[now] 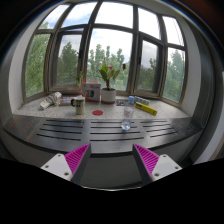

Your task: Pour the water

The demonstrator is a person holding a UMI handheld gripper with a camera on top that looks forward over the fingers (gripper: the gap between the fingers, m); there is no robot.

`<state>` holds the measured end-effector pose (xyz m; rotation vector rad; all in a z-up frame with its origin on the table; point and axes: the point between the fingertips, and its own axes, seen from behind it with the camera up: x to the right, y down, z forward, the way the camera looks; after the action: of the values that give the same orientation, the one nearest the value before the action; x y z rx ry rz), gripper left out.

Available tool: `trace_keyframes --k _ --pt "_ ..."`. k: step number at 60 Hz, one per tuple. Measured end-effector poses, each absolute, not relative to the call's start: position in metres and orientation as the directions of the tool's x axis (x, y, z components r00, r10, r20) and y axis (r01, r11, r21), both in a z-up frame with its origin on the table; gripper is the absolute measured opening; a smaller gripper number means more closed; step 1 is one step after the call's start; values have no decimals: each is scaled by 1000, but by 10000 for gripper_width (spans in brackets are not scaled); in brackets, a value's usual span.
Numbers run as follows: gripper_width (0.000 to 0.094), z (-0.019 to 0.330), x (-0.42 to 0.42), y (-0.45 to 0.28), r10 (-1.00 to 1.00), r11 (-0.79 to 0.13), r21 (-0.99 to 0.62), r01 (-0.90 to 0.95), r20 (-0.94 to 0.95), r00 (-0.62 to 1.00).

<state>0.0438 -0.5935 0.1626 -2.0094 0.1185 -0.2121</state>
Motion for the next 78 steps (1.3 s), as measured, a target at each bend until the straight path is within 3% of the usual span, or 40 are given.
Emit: trace_keyframes --k 27,48,61,66,78 --pt "853 99 135 -558 -249 -447 -894 -21 102 963" --pt "849 100 201 -348 -137 -254 -967 16 52 989" --pt "812 89 216 -248 -86 -209 -978 10 29 996" --pt "751 78 223 -224 -75 -213 -977 1 17 997" --pt "462 79 213 -209 -36 -182 -983 25 32 999"
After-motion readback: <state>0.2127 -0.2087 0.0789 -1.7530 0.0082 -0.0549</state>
